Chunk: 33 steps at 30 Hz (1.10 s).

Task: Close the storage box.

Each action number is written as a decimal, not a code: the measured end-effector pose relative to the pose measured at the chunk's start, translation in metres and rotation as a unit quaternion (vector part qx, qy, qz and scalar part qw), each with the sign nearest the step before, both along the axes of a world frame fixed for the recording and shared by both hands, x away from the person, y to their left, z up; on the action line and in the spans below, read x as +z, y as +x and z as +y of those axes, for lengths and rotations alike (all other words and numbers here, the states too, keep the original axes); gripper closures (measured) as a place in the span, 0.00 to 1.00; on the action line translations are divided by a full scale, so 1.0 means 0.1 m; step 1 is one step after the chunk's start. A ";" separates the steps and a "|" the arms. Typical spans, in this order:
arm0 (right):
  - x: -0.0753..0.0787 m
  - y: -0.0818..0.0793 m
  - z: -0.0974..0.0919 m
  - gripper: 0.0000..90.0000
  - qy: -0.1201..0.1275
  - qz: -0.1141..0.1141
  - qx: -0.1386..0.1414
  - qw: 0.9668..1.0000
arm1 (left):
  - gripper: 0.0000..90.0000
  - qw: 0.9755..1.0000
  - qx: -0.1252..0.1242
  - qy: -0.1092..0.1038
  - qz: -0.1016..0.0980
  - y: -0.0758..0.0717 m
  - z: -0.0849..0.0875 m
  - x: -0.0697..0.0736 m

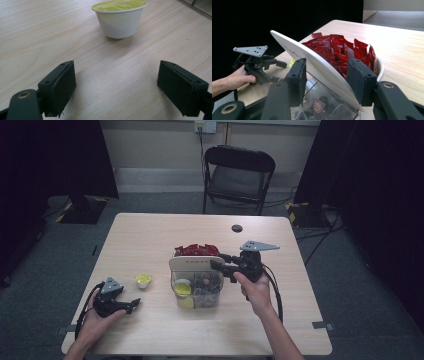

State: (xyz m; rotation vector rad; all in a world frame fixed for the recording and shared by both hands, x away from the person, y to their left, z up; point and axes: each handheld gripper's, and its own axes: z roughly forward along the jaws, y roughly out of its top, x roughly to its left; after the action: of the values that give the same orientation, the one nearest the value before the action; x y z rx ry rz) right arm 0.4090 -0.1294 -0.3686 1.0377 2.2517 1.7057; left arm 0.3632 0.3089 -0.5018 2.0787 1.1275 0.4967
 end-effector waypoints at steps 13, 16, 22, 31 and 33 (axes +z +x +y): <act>-0.03 -0.04 0.02 0.53 -0.016 0.003 0.005 1.000 | 0.16 1.000 0.000 0.000 0.000 0.00 0.00 0.00; -0.02 -0.07 0.02 0.52 -0.022 0.001 0.005 1.000 | 0.16 1.000 0.000 0.000 0.000 0.00 0.00 0.00; -0.03 -0.11 0.03 0.46 -0.035 0.006 0.007 0.999 | 0.16 1.000 0.000 0.000 0.000 0.00 0.00 0.00; -0.07 -0.15 0.02 0.36 -0.038 0.015 0.004 0.999 | 0.16 1.000 0.000 0.001 0.000 0.00 0.00 0.00; -0.08 -0.17 0.01 0.34 -0.043 0.013 0.001 0.999 | 0.16 1.000 0.000 0.000 0.000 0.00 0.00 0.00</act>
State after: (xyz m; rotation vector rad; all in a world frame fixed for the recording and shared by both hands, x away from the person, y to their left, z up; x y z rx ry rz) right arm 0.3922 -0.1284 -0.3764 1.0453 2.3187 1.5906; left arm 0.3632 0.3089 -0.5018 2.0787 1.1277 0.4966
